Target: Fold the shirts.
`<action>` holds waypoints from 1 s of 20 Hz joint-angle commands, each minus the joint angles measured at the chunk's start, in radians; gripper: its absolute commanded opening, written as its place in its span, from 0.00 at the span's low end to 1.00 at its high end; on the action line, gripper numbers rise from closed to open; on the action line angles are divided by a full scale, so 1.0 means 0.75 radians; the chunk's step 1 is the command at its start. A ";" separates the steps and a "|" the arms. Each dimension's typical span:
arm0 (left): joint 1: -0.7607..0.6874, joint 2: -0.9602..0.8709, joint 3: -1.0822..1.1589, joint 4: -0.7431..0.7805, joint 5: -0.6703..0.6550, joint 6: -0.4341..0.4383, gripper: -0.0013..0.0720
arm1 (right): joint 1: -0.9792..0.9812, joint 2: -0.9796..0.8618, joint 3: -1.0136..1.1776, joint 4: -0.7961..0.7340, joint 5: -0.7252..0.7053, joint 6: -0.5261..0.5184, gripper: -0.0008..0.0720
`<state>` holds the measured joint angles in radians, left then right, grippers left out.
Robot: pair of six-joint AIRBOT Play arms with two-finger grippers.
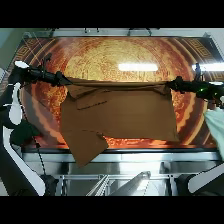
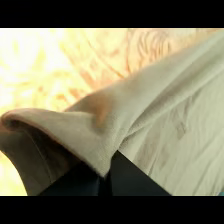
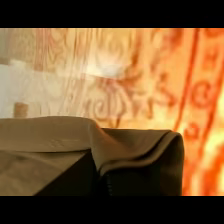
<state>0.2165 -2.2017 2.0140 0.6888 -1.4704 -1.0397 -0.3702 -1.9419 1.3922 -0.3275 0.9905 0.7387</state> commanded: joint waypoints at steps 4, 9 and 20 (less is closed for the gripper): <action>0.051 0.023 -0.001 0.000 -0.252 -0.203 0.99 | -0.148 0.137 0.001 -0.212 0.191 0.170 0.39; 0.111 0.087 -0.094 0.001 -0.506 -0.394 0.96 | -0.271 0.264 -0.075 -0.681 0.571 0.434 0.40; 0.134 0.867 -1.425 0.153 -0.261 -0.124 0.96 | -0.212 0.395 -0.814 -0.786 0.432 0.357 0.60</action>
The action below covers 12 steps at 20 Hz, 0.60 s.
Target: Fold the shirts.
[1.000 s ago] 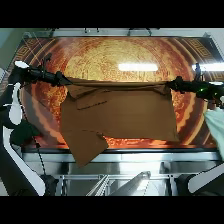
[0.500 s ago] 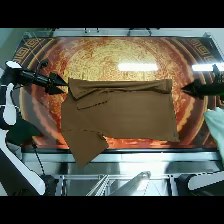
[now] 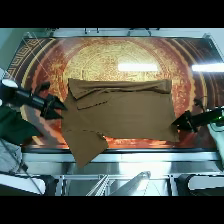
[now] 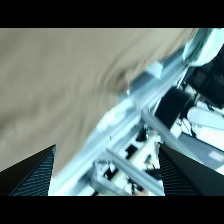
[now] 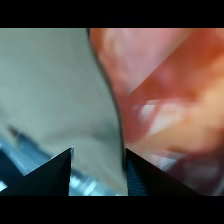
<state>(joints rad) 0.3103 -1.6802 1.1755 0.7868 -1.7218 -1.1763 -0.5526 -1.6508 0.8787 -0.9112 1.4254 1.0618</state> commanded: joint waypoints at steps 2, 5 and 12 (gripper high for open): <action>0.009 0.278 -0.502 0.054 0.179 0.056 0.96 | 0.068 0.005 -0.132 0.071 -0.156 -0.133 0.36; 0.008 0.398 -0.718 0.110 0.279 0.024 0.96 | 0.073 0.007 -0.130 0.182 -0.158 -0.166 0.03; 0.008 0.463 -0.894 0.141 0.437 -0.049 0.96 | 0.074 0.007 -0.130 0.205 -0.149 -0.170 0.03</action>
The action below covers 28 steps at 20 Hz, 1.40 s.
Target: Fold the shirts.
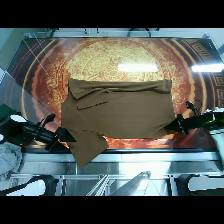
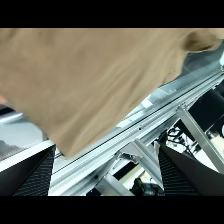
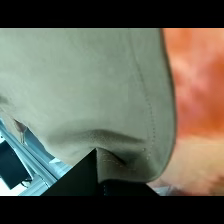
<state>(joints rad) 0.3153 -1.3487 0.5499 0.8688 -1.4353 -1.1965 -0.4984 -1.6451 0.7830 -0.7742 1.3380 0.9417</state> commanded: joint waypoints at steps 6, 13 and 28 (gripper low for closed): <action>-0.032 0.021 -0.059 0.034 0.250 -0.032 0.96 | 0.002 -0.001 -0.002 0.025 -0.041 -0.011 0.03; -0.246 0.021 -0.002 -0.102 0.436 0.049 0.05 | -0.001 -0.001 -0.002 0.026 -0.017 -0.009 0.03; -0.079 0.304 0.329 -0.083 0.115 0.050 0.04 | -0.265 0.140 0.021 0.437 0.286 -0.008 0.03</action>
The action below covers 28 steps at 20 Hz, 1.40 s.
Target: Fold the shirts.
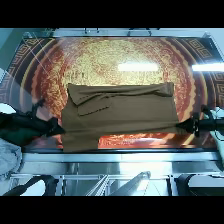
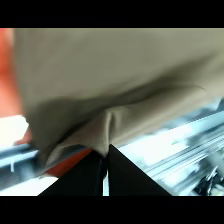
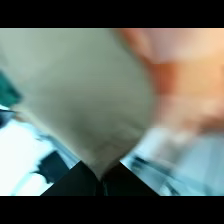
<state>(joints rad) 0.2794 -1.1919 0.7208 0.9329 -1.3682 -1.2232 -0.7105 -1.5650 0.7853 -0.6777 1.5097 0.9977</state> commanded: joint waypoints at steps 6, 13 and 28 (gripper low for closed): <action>-0.159 -0.146 0.536 -0.152 0.231 0.084 0.04 | 0.314 0.024 0.270 0.408 -0.326 -0.095 0.03; -0.163 -0.713 1.046 -0.156 0.288 0.090 0.04 | 0.440 -0.225 0.621 0.407 -0.662 -0.112 0.03; -0.101 -1.193 1.799 -0.159 -0.335 -0.143 0.48 | 0.262 -0.405 0.950 -0.016 -0.467 0.001 0.91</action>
<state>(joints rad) 0.1642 -2.0724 1.9682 0.8188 -1.5143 -1.2530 -0.4866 -1.8561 1.4448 -0.5674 1.1294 0.9012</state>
